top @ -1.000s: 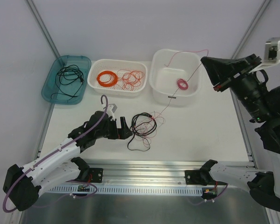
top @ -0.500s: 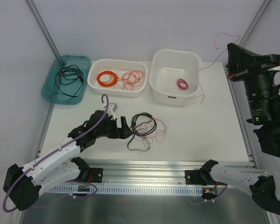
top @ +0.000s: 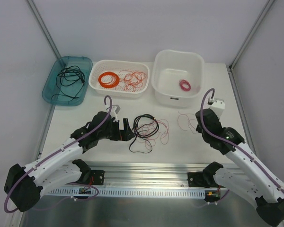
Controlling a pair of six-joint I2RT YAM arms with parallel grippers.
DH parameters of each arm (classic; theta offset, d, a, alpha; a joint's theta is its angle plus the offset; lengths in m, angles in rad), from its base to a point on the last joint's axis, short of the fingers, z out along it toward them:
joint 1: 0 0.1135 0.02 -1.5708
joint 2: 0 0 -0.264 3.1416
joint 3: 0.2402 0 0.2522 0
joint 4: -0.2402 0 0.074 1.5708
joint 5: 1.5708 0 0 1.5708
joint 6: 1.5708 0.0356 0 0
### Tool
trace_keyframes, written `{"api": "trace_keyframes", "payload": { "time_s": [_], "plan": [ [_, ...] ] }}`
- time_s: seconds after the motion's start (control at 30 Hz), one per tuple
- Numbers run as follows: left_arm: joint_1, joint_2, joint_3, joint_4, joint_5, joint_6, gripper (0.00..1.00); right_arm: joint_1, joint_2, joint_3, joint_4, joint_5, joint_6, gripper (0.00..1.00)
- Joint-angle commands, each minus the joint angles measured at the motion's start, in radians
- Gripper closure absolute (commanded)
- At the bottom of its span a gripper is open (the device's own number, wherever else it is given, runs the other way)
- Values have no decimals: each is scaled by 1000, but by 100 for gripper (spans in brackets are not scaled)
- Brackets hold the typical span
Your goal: Untangle the cables
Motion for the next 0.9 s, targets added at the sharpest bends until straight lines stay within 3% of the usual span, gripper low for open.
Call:
{"api": "trace_keyframes", "payload": {
  "time_s": [0.0, 0.1, 0.27, 0.47, 0.73, 0.87],
  "plan": [
    [-5, 9, 25, 6, -3, 21, 1, -64, -13, -126, -118, 17, 202, 97],
    [-5, 8, 21, 6, 2, 18, 1, -148, 40, -207, -83, -84, 202, 96],
    [-5, -2, 13, 6, 5, 14, 1, -228, 183, -209, 0, -193, 149, 86],
    [-5, -20, -4, 6, 14, 3, 1, -249, 382, -146, 66, -295, 66, 64],
    [-5, -55, -19, 7, 11, 11, 1, -251, 398, -91, 95, -387, -3, 36],
    [-5, -48, -13, 6, 17, 12, 1, -250, 422, -63, 107, -384, -38, 35]
  ]
}}
